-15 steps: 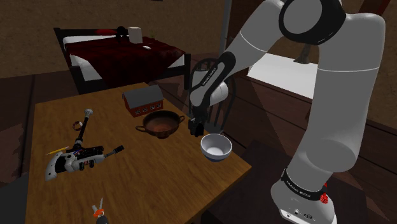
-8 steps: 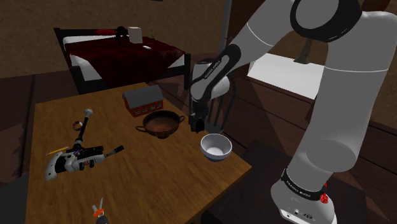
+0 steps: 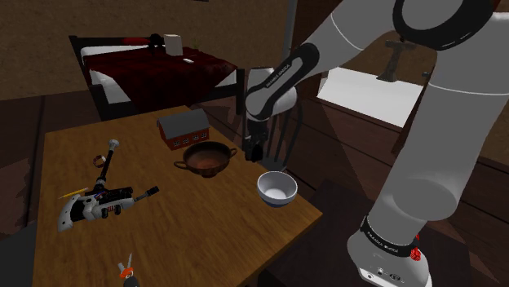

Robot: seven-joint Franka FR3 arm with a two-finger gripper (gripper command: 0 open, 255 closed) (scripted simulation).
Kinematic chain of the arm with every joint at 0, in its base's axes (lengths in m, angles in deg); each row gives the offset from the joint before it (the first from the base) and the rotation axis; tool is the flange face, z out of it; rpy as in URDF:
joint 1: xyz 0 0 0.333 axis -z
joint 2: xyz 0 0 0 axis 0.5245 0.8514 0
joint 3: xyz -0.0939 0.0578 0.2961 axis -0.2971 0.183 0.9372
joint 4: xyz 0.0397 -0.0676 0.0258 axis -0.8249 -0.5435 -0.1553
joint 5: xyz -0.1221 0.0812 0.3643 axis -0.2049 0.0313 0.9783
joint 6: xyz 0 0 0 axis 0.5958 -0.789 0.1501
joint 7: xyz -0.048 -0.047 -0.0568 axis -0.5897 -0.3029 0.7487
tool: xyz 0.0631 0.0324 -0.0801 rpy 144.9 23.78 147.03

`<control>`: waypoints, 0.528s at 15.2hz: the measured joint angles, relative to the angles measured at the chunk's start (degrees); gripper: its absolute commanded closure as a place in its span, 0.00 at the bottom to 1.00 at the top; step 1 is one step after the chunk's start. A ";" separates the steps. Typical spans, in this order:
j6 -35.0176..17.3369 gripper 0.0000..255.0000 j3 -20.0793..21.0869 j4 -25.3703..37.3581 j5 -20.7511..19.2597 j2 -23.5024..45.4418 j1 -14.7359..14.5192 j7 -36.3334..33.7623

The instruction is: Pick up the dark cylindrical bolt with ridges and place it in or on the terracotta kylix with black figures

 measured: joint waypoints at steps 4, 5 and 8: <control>3.31 1.00 -0.05 0.85 -0.45 -2.47 -0.04 -0.40; 3.98 1.00 -0.11 1.11 -0.52 -2.89 0.03 -0.34; 6.25 1.00 -0.11 1.81 -0.78 -4.46 0.00 -0.61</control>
